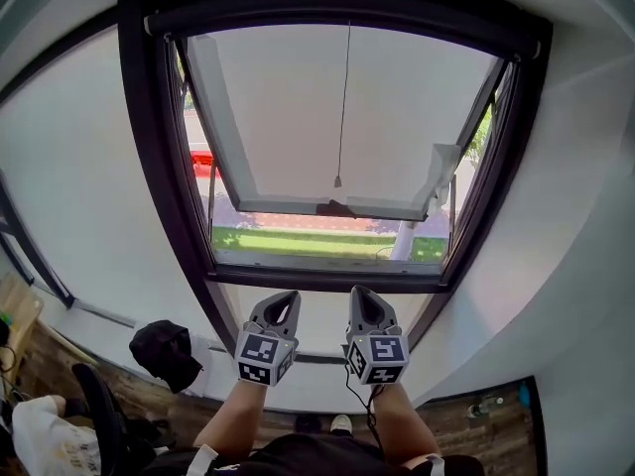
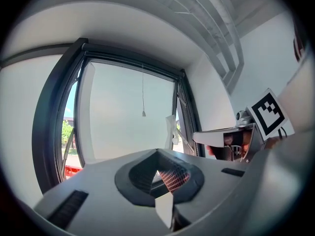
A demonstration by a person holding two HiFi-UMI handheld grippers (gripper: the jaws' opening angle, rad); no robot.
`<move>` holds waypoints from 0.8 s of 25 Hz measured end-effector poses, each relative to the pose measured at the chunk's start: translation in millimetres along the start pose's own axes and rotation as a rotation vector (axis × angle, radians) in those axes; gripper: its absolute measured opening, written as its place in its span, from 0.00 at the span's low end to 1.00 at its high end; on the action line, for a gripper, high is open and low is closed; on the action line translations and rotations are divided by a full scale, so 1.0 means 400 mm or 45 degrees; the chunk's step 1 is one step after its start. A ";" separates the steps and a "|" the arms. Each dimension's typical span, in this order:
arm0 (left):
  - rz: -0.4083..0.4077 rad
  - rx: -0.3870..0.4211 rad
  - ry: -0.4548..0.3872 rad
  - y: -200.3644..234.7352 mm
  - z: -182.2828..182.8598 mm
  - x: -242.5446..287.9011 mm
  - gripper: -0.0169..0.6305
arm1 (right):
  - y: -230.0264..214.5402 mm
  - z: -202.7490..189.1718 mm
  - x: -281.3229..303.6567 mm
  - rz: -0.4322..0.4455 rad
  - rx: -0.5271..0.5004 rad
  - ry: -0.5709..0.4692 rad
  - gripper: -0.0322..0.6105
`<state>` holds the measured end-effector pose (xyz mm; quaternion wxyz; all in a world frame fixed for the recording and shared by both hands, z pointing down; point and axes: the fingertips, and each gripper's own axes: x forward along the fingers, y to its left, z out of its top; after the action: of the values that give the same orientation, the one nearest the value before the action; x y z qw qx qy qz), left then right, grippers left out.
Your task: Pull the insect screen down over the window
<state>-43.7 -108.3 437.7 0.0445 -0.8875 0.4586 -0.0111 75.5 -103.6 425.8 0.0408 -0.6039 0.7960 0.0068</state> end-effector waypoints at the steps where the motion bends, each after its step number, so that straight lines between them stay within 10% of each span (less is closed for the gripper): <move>1: 0.003 0.000 0.004 0.004 -0.001 0.027 0.05 | -0.019 -0.002 0.020 0.006 -0.003 0.004 0.05; 20: 0.121 -0.026 0.007 0.074 0.031 0.459 0.05 | -0.306 0.040 0.363 0.156 -0.025 -0.017 0.05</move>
<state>39.3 -274.3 418.7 0.0345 -0.8650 0.5006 -0.0067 155.4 -275.3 403.8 0.0396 -0.5543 0.8311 0.0213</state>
